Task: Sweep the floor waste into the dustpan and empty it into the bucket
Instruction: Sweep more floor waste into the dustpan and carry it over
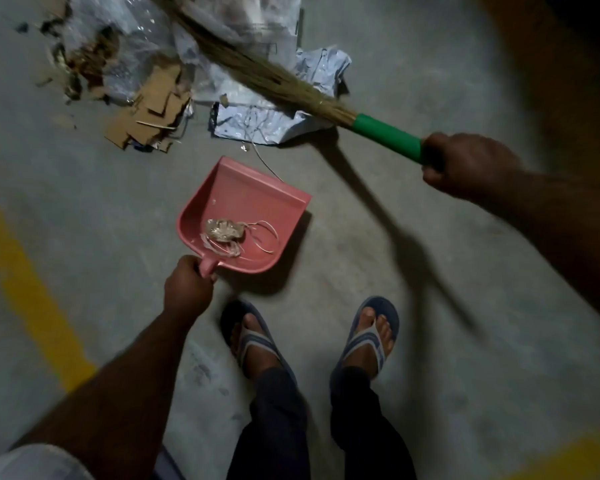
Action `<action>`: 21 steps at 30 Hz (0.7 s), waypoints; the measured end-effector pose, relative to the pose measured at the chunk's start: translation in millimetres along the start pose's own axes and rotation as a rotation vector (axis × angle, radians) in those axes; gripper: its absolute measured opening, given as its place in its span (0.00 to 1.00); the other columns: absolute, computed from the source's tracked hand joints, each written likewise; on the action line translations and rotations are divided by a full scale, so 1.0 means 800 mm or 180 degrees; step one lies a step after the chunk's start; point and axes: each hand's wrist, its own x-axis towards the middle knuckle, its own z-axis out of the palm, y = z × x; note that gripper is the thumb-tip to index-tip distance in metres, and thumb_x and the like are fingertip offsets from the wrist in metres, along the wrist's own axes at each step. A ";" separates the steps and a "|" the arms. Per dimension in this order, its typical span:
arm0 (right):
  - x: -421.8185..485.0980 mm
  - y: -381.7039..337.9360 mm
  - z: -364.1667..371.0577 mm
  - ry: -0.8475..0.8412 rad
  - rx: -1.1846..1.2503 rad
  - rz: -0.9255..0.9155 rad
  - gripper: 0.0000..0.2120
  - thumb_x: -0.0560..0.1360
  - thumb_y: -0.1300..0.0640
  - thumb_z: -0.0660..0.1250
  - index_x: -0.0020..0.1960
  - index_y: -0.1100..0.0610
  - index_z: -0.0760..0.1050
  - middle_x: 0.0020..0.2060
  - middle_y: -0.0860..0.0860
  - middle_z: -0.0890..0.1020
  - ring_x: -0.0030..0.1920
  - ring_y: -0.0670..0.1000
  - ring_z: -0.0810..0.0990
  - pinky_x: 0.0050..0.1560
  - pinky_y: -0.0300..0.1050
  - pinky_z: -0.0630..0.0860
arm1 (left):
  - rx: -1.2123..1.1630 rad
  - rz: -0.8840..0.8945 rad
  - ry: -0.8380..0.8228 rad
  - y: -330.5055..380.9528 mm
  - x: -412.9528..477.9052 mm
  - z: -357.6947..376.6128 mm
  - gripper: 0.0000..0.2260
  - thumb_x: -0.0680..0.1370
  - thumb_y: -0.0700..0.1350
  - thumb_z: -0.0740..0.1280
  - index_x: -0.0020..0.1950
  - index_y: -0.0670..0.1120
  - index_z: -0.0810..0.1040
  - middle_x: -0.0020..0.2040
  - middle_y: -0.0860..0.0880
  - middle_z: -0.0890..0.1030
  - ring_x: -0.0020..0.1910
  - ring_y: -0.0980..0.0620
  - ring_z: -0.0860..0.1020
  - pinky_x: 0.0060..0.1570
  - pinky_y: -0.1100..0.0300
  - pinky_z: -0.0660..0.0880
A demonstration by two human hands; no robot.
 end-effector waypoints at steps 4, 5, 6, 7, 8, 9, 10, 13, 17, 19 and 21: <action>-0.067 0.002 0.041 -0.0286 0.0498 -0.0024 0.18 0.75 0.46 0.66 0.63 0.48 0.72 0.50 0.60 0.81 0.48 0.62 0.81 0.46 0.50 0.76 | 0.0084 -0.0079 0.0053 -0.018 0.009 0.001 0.12 0.74 0.45 0.72 0.54 0.44 0.75 0.52 0.39 0.81 0.53 0.36 0.78 0.49 0.51 0.71; -0.084 0.004 0.047 -0.0267 0.0533 -0.0005 0.20 0.75 0.45 0.66 0.65 0.47 0.71 0.52 0.58 0.82 0.50 0.61 0.81 0.47 0.50 0.77 | 0.0089 -0.0090 0.0051 -0.021 0.010 0.000 0.12 0.74 0.45 0.72 0.55 0.44 0.75 0.52 0.38 0.81 0.53 0.36 0.78 0.49 0.51 0.70; -0.099 0.007 0.051 -0.0194 0.0572 0.0020 0.22 0.74 0.44 0.66 0.67 0.46 0.70 0.53 0.57 0.82 0.51 0.60 0.81 0.48 0.50 0.77 | 0.0097 -0.0093 0.0048 -0.023 0.012 0.000 0.12 0.75 0.45 0.72 0.55 0.44 0.75 0.52 0.38 0.81 0.53 0.36 0.78 0.49 0.51 0.71; -0.109 0.010 0.051 -0.0081 0.0631 0.0060 0.23 0.74 0.44 0.66 0.68 0.45 0.69 0.54 0.56 0.82 0.52 0.60 0.81 0.49 0.51 0.78 | 0.0117 -0.0086 0.0038 -0.025 0.013 -0.001 0.12 0.75 0.45 0.72 0.55 0.43 0.75 0.52 0.38 0.81 0.53 0.35 0.78 0.49 0.50 0.71; -0.113 0.014 0.050 0.0054 0.0694 0.0101 0.24 0.74 0.44 0.67 0.68 0.46 0.69 0.54 0.56 0.82 0.52 0.60 0.81 0.49 0.52 0.78 | 0.0150 -0.0075 0.0021 -0.027 0.015 -0.002 0.12 0.75 0.45 0.72 0.55 0.43 0.75 0.52 0.38 0.81 0.54 0.35 0.78 0.49 0.50 0.71; -0.111 0.018 0.049 0.0184 0.0734 0.0162 0.24 0.74 0.44 0.67 0.69 0.47 0.69 0.54 0.56 0.81 0.52 0.61 0.81 0.50 0.52 0.78 | 0.0191 -0.0065 -0.0004 -0.029 0.016 -0.003 0.13 0.75 0.45 0.72 0.56 0.43 0.75 0.53 0.38 0.81 0.54 0.35 0.78 0.50 0.50 0.71; -0.104 0.023 0.046 0.0295 0.0746 0.0223 0.24 0.74 0.44 0.67 0.69 0.47 0.69 0.55 0.57 0.81 0.53 0.61 0.80 0.50 0.52 0.78 | 0.0225 -0.0061 -0.0028 -0.030 0.017 -0.003 0.13 0.75 0.45 0.72 0.56 0.42 0.75 0.53 0.37 0.81 0.54 0.35 0.78 0.51 0.50 0.71; -0.070 0.028 0.036 0.0345 0.0591 0.0358 0.22 0.76 0.44 0.65 0.68 0.48 0.69 0.54 0.59 0.80 0.52 0.63 0.79 0.47 0.51 0.74 | 0.0314 -0.0105 -0.0064 -0.031 0.021 -0.002 0.14 0.75 0.44 0.72 0.57 0.42 0.74 0.54 0.37 0.81 0.55 0.35 0.77 0.52 0.49 0.72; -0.047 0.020 0.047 -0.0015 0.0426 0.0302 0.19 0.76 0.47 0.66 0.65 0.50 0.70 0.51 0.62 0.80 0.49 0.64 0.79 0.45 0.51 0.75 | 0.0398 -0.0162 -0.0090 -0.032 0.019 0.004 0.14 0.75 0.43 0.72 0.57 0.41 0.74 0.55 0.37 0.80 0.56 0.35 0.77 0.53 0.48 0.72; -0.060 0.011 0.065 -0.0092 0.0496 0.0263 0.19 0.75 0.48 0.67 0.64 0.51 0.71 0.50 0.63 0.80 0.48 0.64 0.79 0.45 0.52 0.75 | 0.0418 -0.0182 -0.0131 -0.031 0.021 0.008 0.14 0.75 0.43 0.72 0.58 0.41 0.74 0.55 0.36 0.80 0.56 0.34 0.77 0.54 0.47 0.72; -0.083 -0.001 0.088 -0.0143 0.0651 0.0213 0.19 0.75 0.49 0.67 0.64 0.53 0.72 0.49 0.63 0.81 0.48 0.64 0.80 0.45 0.51 0.74 | 0.0378 -0.0211 -0.0117 -0.028 0.025 0.010 0.14 0.75 0.43 0.72 0.57 0.41 0.74 0.55 0.36 0.80 0.56 0.34 0.77 0.53 0.47 0.73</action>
